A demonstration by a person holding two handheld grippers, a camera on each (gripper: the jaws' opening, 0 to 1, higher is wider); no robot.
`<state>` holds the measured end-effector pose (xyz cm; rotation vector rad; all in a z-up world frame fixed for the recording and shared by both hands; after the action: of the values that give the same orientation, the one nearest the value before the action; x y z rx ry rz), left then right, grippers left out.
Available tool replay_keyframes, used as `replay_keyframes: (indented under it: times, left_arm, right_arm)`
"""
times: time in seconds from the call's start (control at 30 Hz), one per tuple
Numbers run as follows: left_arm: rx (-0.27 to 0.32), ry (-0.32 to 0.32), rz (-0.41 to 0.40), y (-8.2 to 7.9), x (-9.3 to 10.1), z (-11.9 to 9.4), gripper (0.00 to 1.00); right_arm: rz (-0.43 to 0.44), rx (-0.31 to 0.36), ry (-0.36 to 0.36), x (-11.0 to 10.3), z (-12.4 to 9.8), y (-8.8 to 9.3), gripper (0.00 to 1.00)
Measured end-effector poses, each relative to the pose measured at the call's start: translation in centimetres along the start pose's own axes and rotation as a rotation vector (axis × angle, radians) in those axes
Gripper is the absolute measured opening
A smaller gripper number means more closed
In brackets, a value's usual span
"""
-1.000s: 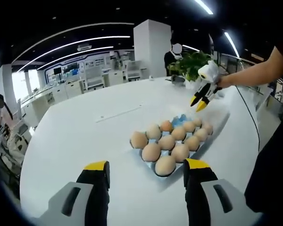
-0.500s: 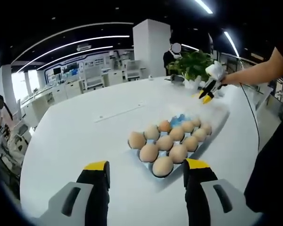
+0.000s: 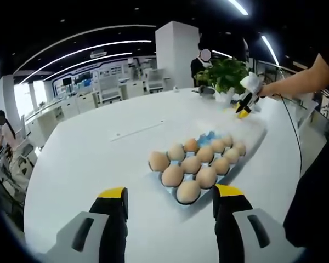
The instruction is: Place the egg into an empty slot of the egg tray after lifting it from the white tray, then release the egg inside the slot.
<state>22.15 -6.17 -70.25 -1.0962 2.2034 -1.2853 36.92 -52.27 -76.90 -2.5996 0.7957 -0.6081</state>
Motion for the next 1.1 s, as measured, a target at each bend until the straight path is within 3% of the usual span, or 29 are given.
replay_keyframes:
  times: [0.17, 0.27, 0.43, 0.5, 0.6, 0.67, 0.73, 1.1]
  left_arm:
    - [-0.008, -0.001, -0.001, 0.1, 0.1, -0.1, 0.62]
    - [-0.013, -0.004, -0.001, 0.2, 0.0, -0.1, 0.62]
    - [-0.013, -0.018, -0.006, 0.0, -0.1, -0.2, 0.62]
    - [-0.014, -0.022, -0.009, 0.0, -0.1, -0.2, 0.61]
    - [-0.02, -0.025, -0.009, 0.0, -0.2, -0.2, 0.61]
    - [-0.01, -0.026, -0.007, -0.3, -0.2, -0.2, 0.61]
    - [-0.011, -0.027, -0.005, -0.3, -0.2, -0.3, 0.61]
    - [-0.014, -0.02, -0.009, 0.2, 0.3, 0.0, 0.62]
  right_arm:
    - [-0.029, -0.014, -0.033, 0.1, 0.7, -0.5, 0.25]
    - [0.055, -0.066, -0.093, 0.2, 0.9, -0.3, 0.26]
    - [-0.024, -0.058, -0.153, 0.3, 1.3, -0.3, 0.26]
    - [-0.005, -0.063, -0.169, 0.4, 1.4, -0.3, 0.27]
    - [0.058, -0.085, -0.144, 0.1, 1.3, -0.5, 0.25]
    - [0.037, -0.059, -0.128, 0.1, 1.0, -0.5, 0.25]
    - [0.074, -0.055, -0.114, 0.2, 0.6, -0.5, 0.24]
    - [0.041, 0.014, -0.112, -0.2, -2.9, -1.9, 0.24]
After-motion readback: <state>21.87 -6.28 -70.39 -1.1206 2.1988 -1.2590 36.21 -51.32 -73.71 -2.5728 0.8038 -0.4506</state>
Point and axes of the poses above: the point that each gripper's makers call its tool centre point, and the gripper's own axes: z roughly forward along the fingers, x roughly to its right, y roughly out of its underside, the point moved 2 cm from there along -z, roughly backward along the fingers, and after that the axes turned 10 degrees about y, right-handed, at the moved point
